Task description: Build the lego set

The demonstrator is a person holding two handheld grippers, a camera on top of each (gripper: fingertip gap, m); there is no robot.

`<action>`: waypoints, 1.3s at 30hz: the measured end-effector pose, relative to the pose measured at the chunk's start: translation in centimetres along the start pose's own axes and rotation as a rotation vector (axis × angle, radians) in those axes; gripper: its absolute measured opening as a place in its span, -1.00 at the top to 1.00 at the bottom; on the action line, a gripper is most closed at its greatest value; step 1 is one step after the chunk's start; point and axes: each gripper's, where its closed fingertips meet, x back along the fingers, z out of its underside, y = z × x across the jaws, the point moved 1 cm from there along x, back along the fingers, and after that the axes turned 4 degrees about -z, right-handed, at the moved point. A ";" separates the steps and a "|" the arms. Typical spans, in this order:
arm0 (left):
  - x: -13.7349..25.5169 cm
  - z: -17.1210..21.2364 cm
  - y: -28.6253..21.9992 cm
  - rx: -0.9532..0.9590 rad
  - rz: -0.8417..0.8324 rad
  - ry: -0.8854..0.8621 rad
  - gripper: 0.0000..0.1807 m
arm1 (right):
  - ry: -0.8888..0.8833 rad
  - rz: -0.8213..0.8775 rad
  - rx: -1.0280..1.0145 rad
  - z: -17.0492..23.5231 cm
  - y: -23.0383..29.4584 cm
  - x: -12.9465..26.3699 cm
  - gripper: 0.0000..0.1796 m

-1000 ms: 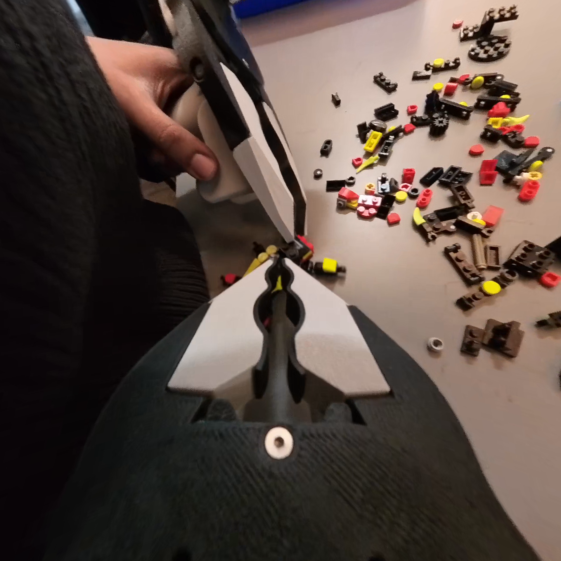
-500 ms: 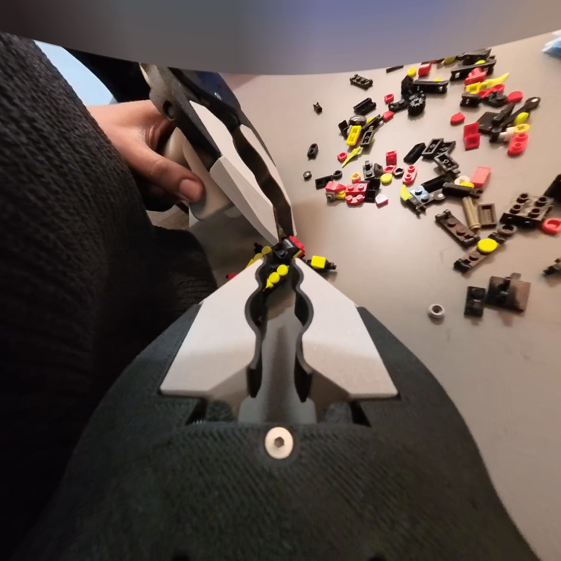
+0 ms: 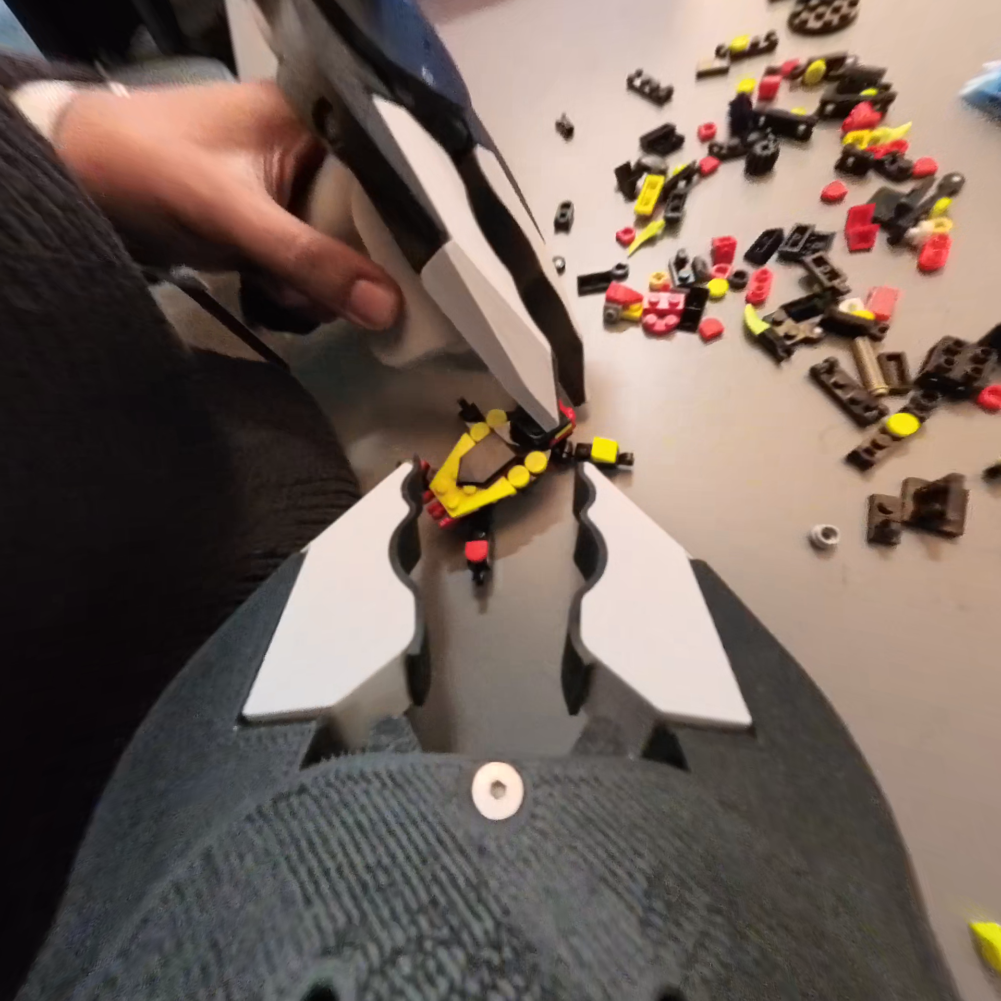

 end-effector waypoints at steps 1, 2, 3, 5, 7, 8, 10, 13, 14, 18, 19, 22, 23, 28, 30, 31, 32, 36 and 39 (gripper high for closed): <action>0.0 0.1 0.0 -0.002 0.001 -0.008 0.73 | 0.035 0.028 0.034 0.4 0.1 -0.3 0.40; 0.1 0.2 0.0 0.002 0.002 -0.017 0.73 | 0.066 0.052 0.065 0.8 0.2 -0.6 0.41; 0.3 0.3 0.0 0.011 0.003 -0.029 0.73 | 0.070 0.066 0.086 0.8 0.3 -0.6 0.45; 0.8 0.5 0.2 0.032 -0.012 -0.053 0.75 | 0.081 0.085 0.112 0.8 0.4 -0.5 0.47; 1.5 0.8 0.4 0.055 -0.028 -0.075 0.78 | 0.088 0.091 0.128 0.8 0.2 -0.3 0.47; 1.8 0.9 0.3 0.064 -0.027 -0.085 0.78 | 0.093 0.094 0.133 0.9 0.0 -0.2 0.49; 2.1 1.6 0.1 0.076 -0.016 -0.073 0.76 | 0.104 0.130 0.139 0.9 -0.9 0.3 0.56; 2.4 2.3 -0.4 0.077 -0.007 -0.063 0.75 | 0.104 0.162 0.125 0.8 -1.9 0.8 0.58; 2.5 2.4 -0.7 0.077 0.002 -0.063 0.74 | 0.107 0.172 0.125 0.9 -2.1 0.9 0.57; 3.0 2.4 -1.1 0.062 0.007 -0.086 0.73 | 0.087 0.184 0.188 0.0 -2.0 1.4 0.49; 3.2 2.3 -1.0 0.060 0.004 -0.096 0.73 | 0.067 0.162 0.218 -0.5 -1.5 1.3 0.46; 3.8 1.9 -0.6 0.058 -0.003 -0.116 0.72 | 0.059 0.069 0.328 -1.3 0.2 0.7 0.40; 3.8 2.0 -0.4 0.052 -0.010 -0.115 0.72 | 0.077 0.046 0.369 -1.3 0.4 0.4 0.40; 3.8 2.6 0.5 0.037 -0.035 -0.095 0.69 | 0.190 -0.109 0.485 -0.7 0.4 -0.8 0.35; 3.6 2.9 0.5 0.037 -0.025 -0.081 0.63 | 0.245 -0.182 0.477 -0.2 0.3 -1.2 0.31; 3.6 2.9 0.4 0.036 -0.017 -0.077 0.61 | 0.269 -0.197 0.473 0.0 0.1 -1.4 0.29; 3.6 2.9 0.4 0.032 -0.020 -0.079 0.61 | 0.289 -0.207 0.472 0.1 -0.2 -1.6 0.31; 3.5 3.3 0.5 0.014 -0.034 -0.056 0.61 | 0.329 -0.258 0.442 0.5 -0.4 -1.5 0.46; 3.3 3.6 0.1 0.030 -0.003 -0.045 0.61 | 0.310 -0.275 0.365 0.4 -0.5 -1.2 0.51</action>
